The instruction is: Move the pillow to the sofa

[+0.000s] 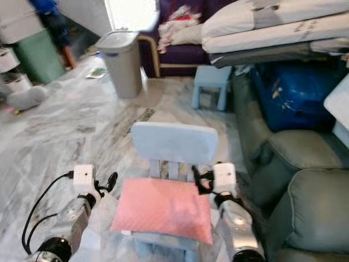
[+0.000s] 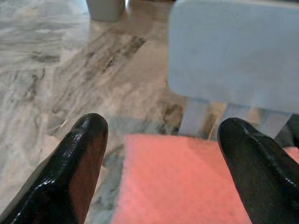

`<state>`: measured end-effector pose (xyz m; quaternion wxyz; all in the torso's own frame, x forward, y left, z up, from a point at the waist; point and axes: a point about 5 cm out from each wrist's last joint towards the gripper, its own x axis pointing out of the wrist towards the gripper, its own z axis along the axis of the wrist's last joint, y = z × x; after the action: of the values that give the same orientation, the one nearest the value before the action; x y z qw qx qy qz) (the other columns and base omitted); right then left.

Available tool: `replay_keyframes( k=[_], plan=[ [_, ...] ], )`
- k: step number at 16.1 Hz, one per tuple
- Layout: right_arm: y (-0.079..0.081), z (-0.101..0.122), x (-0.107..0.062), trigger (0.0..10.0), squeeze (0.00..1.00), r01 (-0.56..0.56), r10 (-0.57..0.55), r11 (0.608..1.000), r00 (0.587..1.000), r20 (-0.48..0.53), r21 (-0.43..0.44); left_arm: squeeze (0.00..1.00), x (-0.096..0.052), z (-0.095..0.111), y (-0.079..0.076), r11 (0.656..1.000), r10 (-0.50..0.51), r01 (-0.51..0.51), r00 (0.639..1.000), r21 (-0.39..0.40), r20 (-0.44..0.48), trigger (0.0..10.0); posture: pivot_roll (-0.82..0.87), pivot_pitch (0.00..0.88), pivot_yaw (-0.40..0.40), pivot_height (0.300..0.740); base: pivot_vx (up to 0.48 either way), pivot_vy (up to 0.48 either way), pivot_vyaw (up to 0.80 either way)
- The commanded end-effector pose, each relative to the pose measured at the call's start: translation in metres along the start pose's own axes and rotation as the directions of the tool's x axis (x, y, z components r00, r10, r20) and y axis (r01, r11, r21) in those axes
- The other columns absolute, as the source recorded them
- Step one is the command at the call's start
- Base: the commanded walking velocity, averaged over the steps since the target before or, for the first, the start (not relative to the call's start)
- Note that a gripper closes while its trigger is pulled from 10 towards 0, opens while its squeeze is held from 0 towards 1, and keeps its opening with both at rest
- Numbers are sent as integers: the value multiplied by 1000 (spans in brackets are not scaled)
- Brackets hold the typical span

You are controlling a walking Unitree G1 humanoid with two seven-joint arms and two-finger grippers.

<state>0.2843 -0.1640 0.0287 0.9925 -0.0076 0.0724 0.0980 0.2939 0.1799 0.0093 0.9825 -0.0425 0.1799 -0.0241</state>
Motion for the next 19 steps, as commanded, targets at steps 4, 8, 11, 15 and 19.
replay_keyframes(
  k=[4, 8, 11, 15, 19],
  plan=[
    [13, 5, 6, 10000, 0, -30, 30, 999, 999, 22, 13, 0, -1, 3, 12, 999, 23, -24, 1000, 30, 4, 10000, -104, 24, 66, 740, 0, 0, 0],
    [13, 7, 7, 10000, 0, -31, 31, 999, 999, 22, 11, 0, 0, 5, 18, 998, 55, -55, 998, 40, 0, 10000, -103, 26, 58, 740, 0, 0, 0],
    [11, 5, 5, 10000, 0, -22, 22, 1000, 1000, 14, 12, 0, -2, 2, 13, 999, 33, -33, 999, 40, -4, 10000, -101, 37, 56, 740, 0, 0, 0],
    [12, -7, -7, 10000, 0, -16, 17, 999, 1000, -17, 42, 0, -20, -31, 14, 998, 17, -12, 997, 66, -74, 10000, -104, 84, 53, 740, 0, 0, 0],
    [18, -27, -31, 10000, 0, -36, 42, 997, 995, -85, 65, 0, -45, -59, 25, 994, 17, -2, 990, 110, -141, 10000, -91, 182, 45, 740, 0, 0, 0]
  ],
)
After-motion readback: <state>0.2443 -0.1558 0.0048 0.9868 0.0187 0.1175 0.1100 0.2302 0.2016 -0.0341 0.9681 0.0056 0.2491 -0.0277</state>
